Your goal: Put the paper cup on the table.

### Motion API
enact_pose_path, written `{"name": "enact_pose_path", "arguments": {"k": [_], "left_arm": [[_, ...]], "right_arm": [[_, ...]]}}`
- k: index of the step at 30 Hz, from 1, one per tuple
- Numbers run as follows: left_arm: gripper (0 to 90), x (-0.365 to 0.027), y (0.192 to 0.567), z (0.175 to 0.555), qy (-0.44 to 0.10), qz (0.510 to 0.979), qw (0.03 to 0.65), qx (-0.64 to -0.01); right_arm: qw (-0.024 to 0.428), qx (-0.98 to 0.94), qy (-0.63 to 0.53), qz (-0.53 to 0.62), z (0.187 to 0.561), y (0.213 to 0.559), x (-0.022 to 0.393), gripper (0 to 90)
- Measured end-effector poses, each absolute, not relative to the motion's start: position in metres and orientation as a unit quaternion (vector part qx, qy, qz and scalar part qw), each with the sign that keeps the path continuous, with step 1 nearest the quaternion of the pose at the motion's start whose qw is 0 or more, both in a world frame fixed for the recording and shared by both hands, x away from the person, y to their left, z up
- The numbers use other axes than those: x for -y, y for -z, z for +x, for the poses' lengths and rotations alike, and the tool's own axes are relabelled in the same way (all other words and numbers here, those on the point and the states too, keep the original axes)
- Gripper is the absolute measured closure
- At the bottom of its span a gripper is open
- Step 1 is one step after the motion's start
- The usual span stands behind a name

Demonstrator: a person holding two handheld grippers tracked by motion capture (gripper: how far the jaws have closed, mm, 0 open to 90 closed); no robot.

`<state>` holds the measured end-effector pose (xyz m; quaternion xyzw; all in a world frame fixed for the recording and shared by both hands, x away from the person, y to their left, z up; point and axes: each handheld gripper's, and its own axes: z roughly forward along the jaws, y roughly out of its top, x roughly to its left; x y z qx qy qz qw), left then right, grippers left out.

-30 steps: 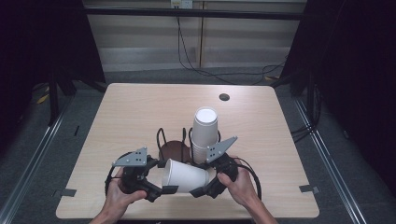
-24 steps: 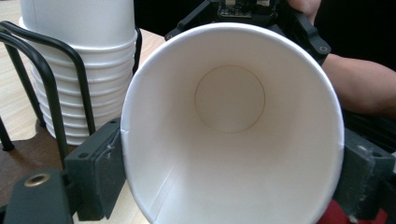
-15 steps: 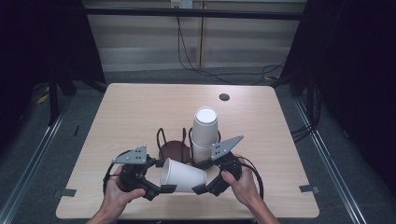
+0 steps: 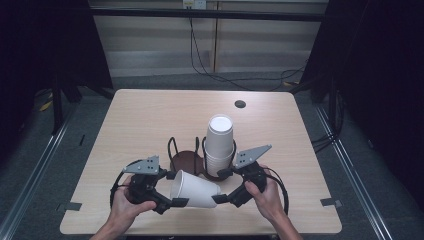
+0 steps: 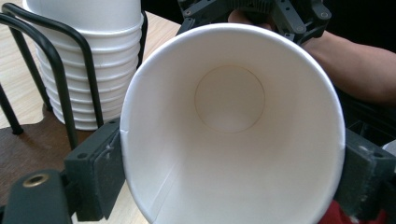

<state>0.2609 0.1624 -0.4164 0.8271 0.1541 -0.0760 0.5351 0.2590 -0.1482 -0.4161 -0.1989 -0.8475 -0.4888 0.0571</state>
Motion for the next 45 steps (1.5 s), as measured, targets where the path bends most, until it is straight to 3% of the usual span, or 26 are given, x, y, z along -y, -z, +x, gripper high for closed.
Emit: {"name": "enact_pose_path", "arguments": {"k": [19,38,45], "left_arm": [[12.4,-0.180,0.402,0.255,0.041,0.852,0.494,-0.171],[12.3,-0.245,0.378,0.271,-0.009,0.848,0.475,-0.236],[12.2,-0.260,0.379,0.277,-0.017,0.861,0.441,-0.254]], "right_arm": [[0.026,0.836,0.492,-0.240,0.259,0.414,0.168,14.0],[0.026,0.848,0.467,-0.250,0.254,0.428,0.170,14.1],[0.029,0.853,0.454,-0.255,0.252,0.438,0.168,14.1]]}}
